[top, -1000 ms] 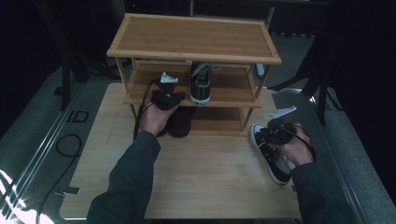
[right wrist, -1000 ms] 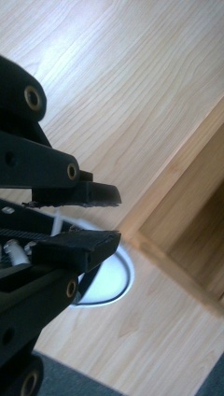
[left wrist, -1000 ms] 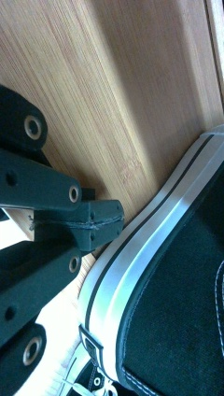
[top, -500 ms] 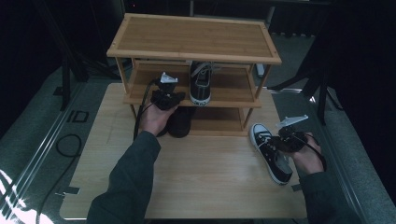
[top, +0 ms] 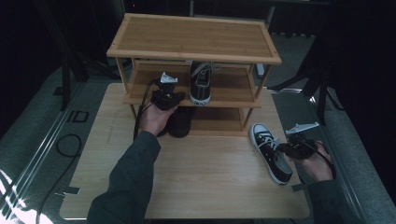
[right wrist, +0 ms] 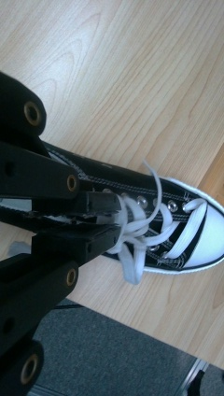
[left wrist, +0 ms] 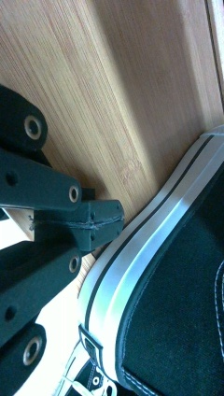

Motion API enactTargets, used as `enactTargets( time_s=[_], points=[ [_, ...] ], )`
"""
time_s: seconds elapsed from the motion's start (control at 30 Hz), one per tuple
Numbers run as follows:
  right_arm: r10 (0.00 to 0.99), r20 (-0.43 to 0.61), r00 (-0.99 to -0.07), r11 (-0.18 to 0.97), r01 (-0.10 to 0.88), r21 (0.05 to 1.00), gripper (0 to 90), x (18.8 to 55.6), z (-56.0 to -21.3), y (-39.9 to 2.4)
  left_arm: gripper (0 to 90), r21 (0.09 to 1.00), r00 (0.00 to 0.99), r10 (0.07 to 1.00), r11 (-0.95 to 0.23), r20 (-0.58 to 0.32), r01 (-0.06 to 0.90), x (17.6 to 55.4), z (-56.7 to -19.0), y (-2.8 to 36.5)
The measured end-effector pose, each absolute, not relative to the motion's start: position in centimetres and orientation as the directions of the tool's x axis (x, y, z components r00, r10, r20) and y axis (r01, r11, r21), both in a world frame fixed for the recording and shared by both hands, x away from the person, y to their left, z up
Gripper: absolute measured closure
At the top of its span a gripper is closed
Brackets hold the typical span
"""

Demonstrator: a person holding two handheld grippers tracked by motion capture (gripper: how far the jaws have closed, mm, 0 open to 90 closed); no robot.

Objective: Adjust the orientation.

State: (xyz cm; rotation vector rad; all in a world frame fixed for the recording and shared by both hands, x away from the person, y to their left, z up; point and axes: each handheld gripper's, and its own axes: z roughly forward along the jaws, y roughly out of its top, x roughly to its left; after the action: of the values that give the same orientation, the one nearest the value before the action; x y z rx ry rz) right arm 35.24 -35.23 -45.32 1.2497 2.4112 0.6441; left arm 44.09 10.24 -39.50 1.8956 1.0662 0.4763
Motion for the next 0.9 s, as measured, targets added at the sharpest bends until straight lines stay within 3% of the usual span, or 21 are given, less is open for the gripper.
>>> enactTargets(
  time_s=[0.6,0.77,0.9],
  points=[
    [0.850,-0.147,-0.506,0.513,0.732,0.449,78.1,36.6,-48.3,-34.8,90.0,0.839,0.558,0.825,-0.241,-0.087,0.487,44.1,-39.5,10.3],
    [0.863,-0.112,-0.493,0.485,0.746,0.456,87.1,37.1,-48.9,-34.9,90.0,0.839,0.559,0.825,-0.240,-0.088,0.487,44.1,-39.5,10.3],
    [0.866,-0.096,-0.491,0.475,0.747,0.466,88.1,37.0,-48.7,-35.2,90.0,0.839,0.559,0.825,-0.240,-0.088,0.488,44.1,-39.5,10.3]
  ],
)
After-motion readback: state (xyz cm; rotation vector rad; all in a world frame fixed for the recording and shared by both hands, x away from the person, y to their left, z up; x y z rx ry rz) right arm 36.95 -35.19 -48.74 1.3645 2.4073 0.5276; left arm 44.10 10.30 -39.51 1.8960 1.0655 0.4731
